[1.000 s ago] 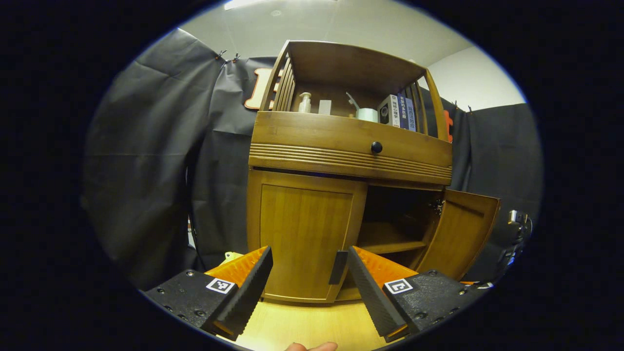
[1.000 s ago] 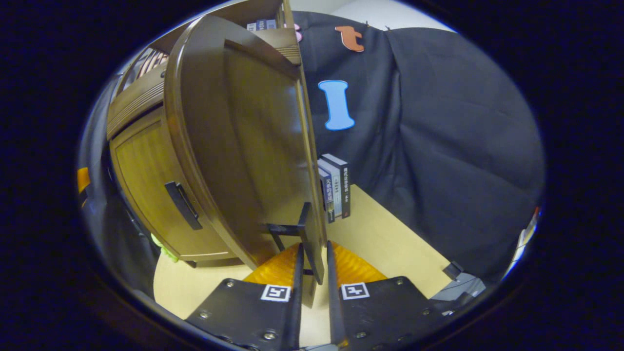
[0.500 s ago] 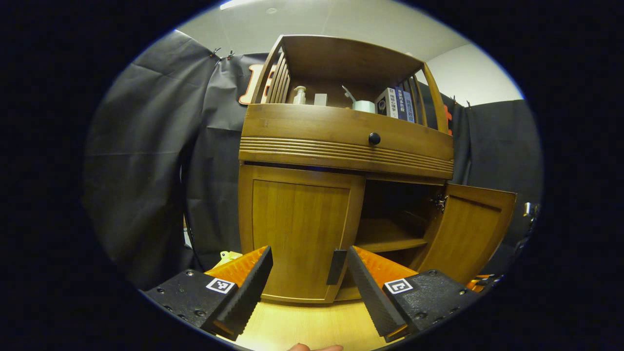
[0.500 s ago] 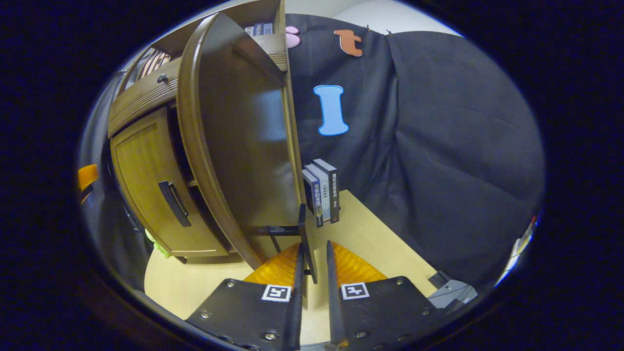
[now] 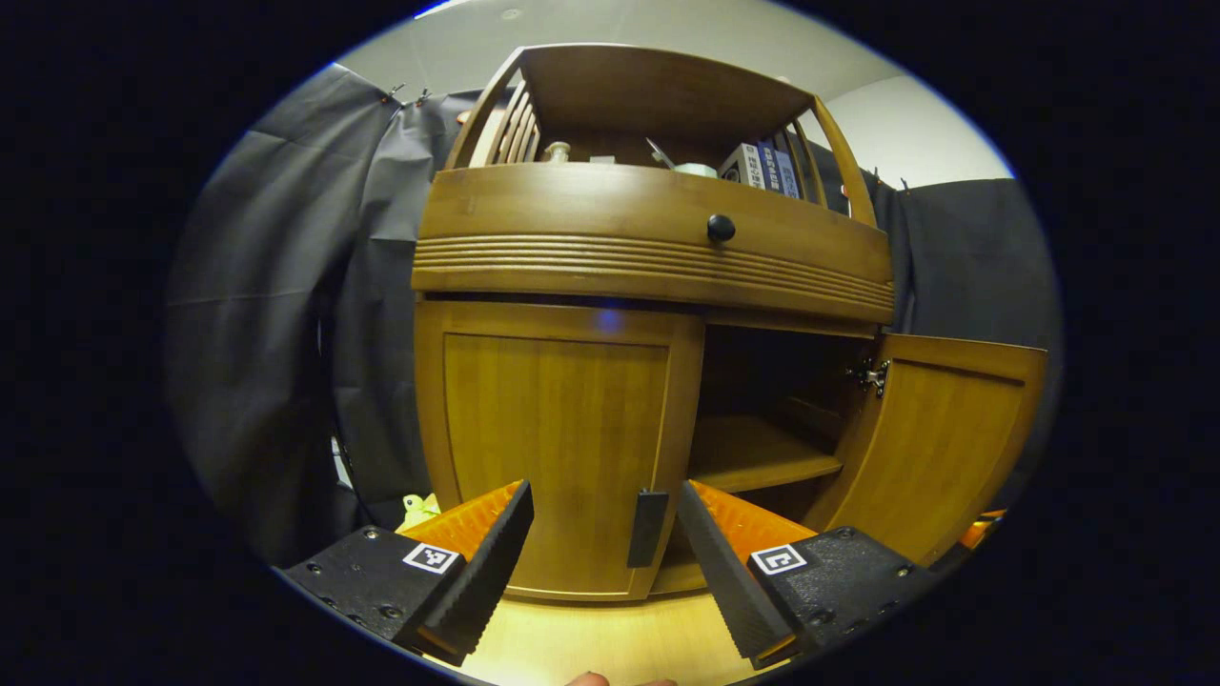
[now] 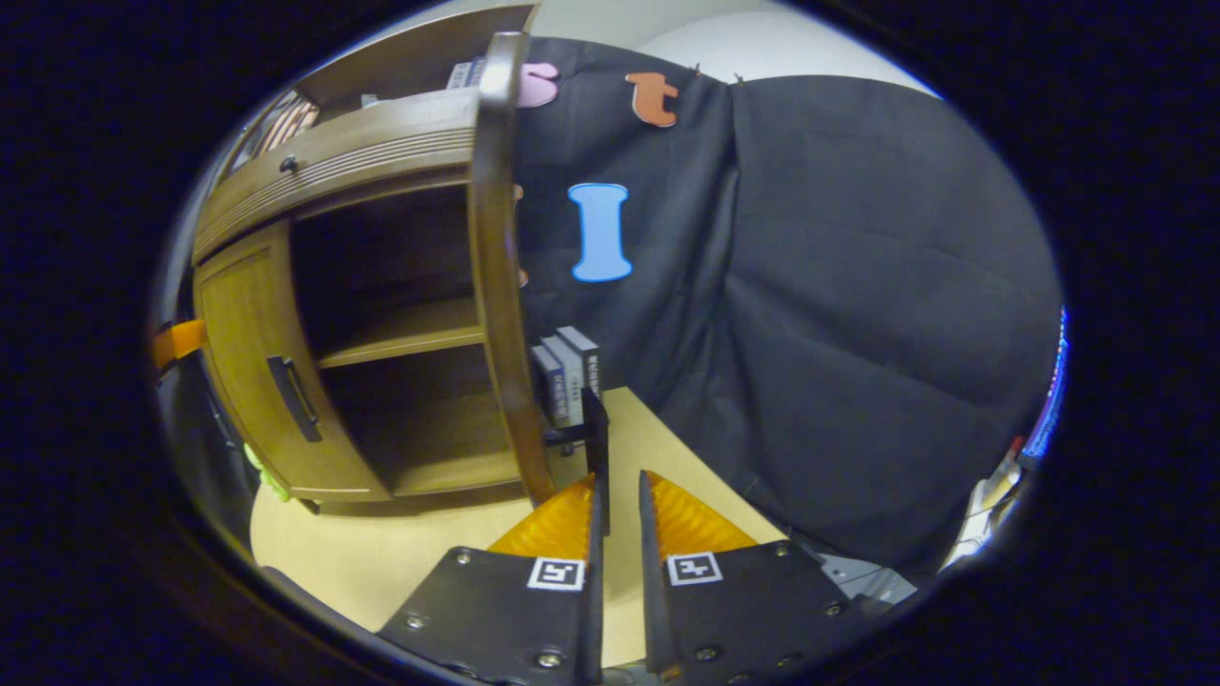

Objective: Open the right door of the double-door shoe cabinet with the right hand, and open the left door with the left hand.

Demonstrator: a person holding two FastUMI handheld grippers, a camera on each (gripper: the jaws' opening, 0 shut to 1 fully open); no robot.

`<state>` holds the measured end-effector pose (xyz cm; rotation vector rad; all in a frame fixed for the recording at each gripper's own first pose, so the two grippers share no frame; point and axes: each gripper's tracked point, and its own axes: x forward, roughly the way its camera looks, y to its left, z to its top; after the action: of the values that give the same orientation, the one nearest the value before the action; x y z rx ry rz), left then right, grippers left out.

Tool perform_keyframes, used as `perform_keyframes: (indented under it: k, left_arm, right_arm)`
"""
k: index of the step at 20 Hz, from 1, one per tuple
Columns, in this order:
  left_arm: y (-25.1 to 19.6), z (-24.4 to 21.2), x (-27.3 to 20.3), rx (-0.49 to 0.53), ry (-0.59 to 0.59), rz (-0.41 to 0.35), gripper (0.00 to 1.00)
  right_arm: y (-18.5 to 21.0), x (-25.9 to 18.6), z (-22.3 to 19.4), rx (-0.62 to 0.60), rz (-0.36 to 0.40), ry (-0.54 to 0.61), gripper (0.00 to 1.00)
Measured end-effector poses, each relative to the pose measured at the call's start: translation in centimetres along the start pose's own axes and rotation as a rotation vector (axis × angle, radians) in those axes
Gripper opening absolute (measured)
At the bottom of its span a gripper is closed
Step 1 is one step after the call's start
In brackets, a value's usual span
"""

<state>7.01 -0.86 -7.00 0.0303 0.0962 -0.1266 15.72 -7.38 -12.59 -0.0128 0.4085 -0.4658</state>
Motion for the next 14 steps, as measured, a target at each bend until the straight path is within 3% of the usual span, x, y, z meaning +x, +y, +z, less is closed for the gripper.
perform_keyframes:
  k: [4, 5, 8, 9, 14]
  left_arm:
    - [-1.2, -1.9, 2.6, -0.021, 0.050, -0.033, 0.92]
    - [-1.7, -2.4, 3.2, -0.021, 0.059, -0.042, 0.96]
    - [-2.0, -4.3, 5.5, -0.020, 0.116, -0.053, 0.92]
    - [-2.1, -4.7, 6.3, -0.025, 0.136, -0.054, 0.96]
    - [-2.8, -8.0, 10.0, -0.035, 0.226, -0.050, 0.95]
  right_arm:
    - [-2.2, -0.9, 0.9, 0.027, -0.045, -0.030, 0.17]
    - [-3.2, -1.1, 0.8, 0.020, -0.069, -0.037, 0.17]
    - [-5.1, -2.6, 1.1, 0.007, -0.130, -0.062, 0.17]
    - [-6.1, -3.1, 1.1, 0.008, -0.151, -0.070, 0.18]
    - [-9.9, -5.9, 0.6, 0.047, -0.244, -0.089, 0.17]
